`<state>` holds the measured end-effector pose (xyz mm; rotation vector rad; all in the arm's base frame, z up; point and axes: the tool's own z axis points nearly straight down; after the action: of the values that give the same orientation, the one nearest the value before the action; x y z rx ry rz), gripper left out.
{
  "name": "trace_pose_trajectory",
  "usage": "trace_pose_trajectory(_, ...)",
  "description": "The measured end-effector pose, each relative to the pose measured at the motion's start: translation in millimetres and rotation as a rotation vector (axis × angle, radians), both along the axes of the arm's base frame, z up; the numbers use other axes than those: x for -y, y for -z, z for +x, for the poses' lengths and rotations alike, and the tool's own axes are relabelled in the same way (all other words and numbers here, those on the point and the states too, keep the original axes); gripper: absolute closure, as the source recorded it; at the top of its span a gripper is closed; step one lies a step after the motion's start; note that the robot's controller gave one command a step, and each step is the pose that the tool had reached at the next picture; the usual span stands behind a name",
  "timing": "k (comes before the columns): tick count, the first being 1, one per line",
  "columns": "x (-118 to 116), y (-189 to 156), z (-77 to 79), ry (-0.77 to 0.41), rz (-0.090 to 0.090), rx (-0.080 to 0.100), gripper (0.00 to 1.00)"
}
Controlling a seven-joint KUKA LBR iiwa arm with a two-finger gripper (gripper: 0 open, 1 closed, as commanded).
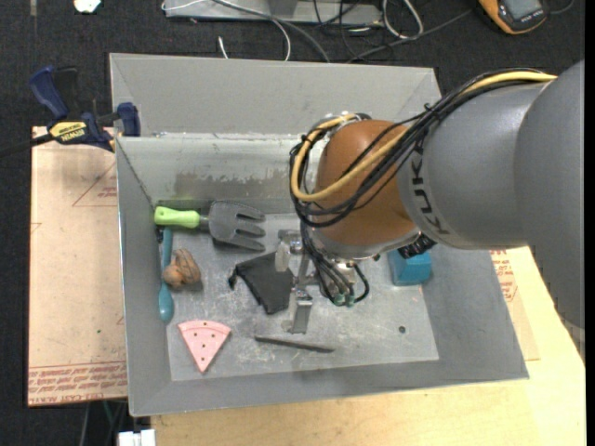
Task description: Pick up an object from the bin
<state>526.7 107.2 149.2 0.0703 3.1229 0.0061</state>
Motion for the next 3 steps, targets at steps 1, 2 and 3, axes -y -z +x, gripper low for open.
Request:
trace_pose_trajectory(1, 8, 25, -42.5, -0.003, -0.003, -0.024, 0.0)
trace_pose_trajectory(2, 21, 69, 13.9, 0.105, 0.003, -0.003, 0.0)
trace_pose_trajectory(3, 30, 79, -45.6, 0.186, 0.002, -0.02, 1.0)
